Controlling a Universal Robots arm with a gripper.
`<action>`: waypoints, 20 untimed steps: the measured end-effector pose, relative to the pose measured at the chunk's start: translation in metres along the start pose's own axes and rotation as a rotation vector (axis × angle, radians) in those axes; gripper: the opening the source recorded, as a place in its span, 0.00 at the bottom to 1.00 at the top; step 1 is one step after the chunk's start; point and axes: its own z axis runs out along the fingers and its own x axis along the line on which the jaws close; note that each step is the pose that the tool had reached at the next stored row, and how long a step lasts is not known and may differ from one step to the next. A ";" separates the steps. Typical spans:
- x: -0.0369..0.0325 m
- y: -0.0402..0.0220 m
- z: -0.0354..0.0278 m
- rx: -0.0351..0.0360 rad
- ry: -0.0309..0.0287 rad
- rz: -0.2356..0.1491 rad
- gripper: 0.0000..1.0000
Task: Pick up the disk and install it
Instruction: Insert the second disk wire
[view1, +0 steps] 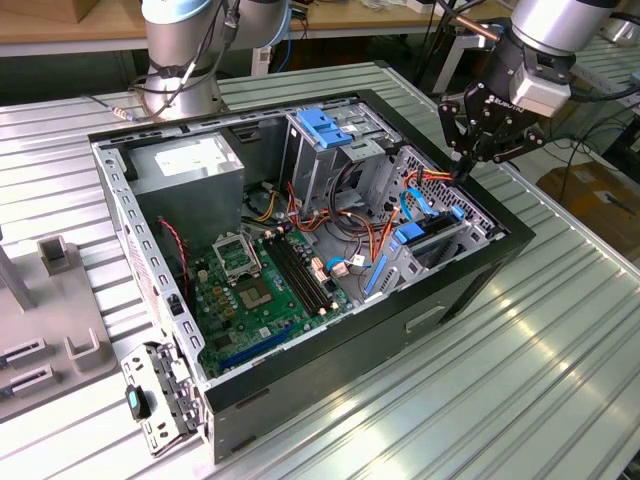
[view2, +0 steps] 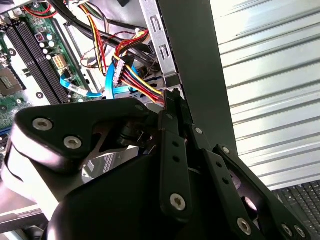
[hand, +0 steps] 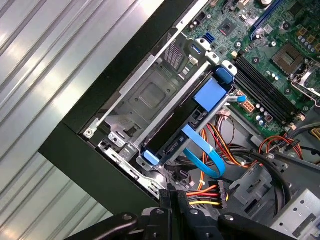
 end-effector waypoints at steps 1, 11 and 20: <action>0.0000 0.0000 0.0000 0.0000 0.0000 0.000 0.16; -0.0005 0.0005 0.0000 0.0000 0.0000 0.001 0.16; -0.0012 0.0014 0.0010 0.0004 0.0036 0.079 0.16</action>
